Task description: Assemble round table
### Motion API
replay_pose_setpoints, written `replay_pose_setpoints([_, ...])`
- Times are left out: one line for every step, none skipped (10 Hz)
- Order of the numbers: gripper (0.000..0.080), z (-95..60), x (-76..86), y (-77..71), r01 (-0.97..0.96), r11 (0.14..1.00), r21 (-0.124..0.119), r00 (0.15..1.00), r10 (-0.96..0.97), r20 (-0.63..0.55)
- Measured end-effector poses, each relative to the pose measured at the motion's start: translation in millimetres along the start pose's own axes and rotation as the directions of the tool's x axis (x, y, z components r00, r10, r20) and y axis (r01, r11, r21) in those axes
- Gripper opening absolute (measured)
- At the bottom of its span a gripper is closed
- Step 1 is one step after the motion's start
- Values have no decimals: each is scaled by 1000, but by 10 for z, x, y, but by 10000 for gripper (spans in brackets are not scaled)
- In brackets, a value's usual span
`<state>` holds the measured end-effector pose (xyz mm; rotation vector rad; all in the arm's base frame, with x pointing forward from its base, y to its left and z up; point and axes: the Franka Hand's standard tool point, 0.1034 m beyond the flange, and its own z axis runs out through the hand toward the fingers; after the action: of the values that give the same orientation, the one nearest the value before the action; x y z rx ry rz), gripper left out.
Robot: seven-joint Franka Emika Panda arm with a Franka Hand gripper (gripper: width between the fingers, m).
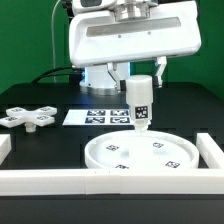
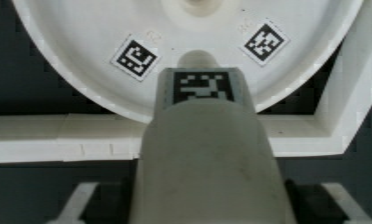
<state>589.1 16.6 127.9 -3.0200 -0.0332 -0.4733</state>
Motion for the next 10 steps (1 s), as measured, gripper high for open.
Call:
replay_pose_setpoints([409, 18, -45, -1, 1, 1000, -1, 1000, -1, 3])
replay_pose_setpoints([409, 33, -84, -2, 2, 1000, -4, 1000, -2, 2])
replay_pose_setpoints([409, 51, -132, -2, 3, 1000, -8, 1000, -3, -4])
replay_pose_setpoints([409, 68, -161, -15, 5, 1000, -8, 1000, -5, 1])
replay_pose_setpoints([409, 88, -176, -31, 8, 1000, -7, 1000, -8, 5])
replay_pose_setpoints([409, 119, -199, -36, 9, 1000, -7, 1000, -9, 6])
replay_pose_setpoints([409, 143, -217, -46, 10, 1000, -7, 1000, -10, 10])
replay_pose_setpoints([409, 161, -232, -57, 12, 1000, -6, 1000, -12, 14])
replay_pose_setpoints([409, 174, -242, -59, 12, 1000, -6, 1000, -12, 16])
replay_pose_setpoints([409, 183, -245, -52, 11, 1000, -7, 1000, -11, 15])
